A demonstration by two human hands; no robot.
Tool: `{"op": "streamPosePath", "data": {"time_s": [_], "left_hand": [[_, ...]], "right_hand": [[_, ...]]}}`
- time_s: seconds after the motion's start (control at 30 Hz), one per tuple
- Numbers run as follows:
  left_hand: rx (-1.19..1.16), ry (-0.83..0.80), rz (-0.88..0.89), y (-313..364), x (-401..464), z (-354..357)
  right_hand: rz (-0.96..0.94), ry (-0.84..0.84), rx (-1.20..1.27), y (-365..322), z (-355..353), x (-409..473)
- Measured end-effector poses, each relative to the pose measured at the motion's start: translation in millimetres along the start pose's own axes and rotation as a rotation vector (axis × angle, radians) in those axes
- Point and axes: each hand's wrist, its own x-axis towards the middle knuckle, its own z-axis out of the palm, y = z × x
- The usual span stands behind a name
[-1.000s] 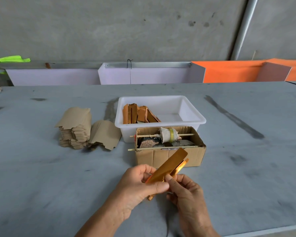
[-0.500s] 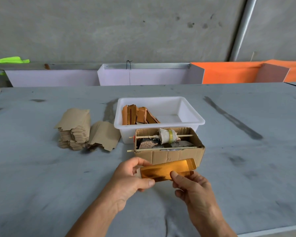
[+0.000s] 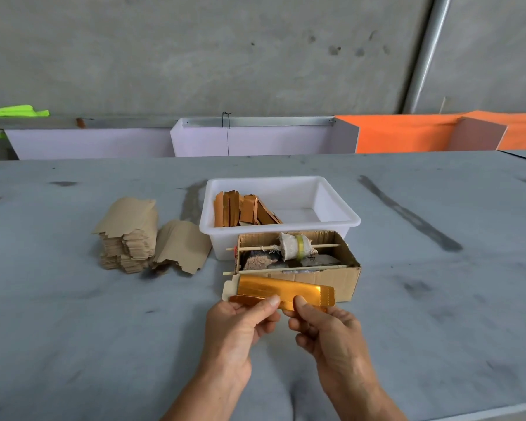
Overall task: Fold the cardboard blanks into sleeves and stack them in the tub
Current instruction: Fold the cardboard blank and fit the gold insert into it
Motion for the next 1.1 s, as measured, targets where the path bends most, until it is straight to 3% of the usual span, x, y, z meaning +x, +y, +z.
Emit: {"op": "streamPosePath", "data": {"time_s": [0.27, 0.67, 0.73, 0.87, 1.03, 1.1], "left_hand": [[-0.181, -0.034, -0.046, 7, 3, -1], [-0.121, 0.021, 0.121, 7, 1, 2], [-0.118, 0.044, 0.127, 8, 1, 0], [-0.119, 0.084, 0.121, 7, 1, -15], [-0.130, 0.097, 0.067, 1, 0, -22], [-0.151, 0.094, 0.043, 3, 0, -21]], "right_hand": [[0.043, -0.037, 0.003, -17, -4, 7], [-0.025, -0.048, -0.270, -32, -2, 9], [-0.166, 0.044, -0.460, -31, -4, 10], [-0.621, 0.322, -0.835, -56, -12, 25], [-0.603, 0.248, -1.458, -69, -2, 60], [-0.542, 0.207, -1.579, -69, 4, 68]]}}
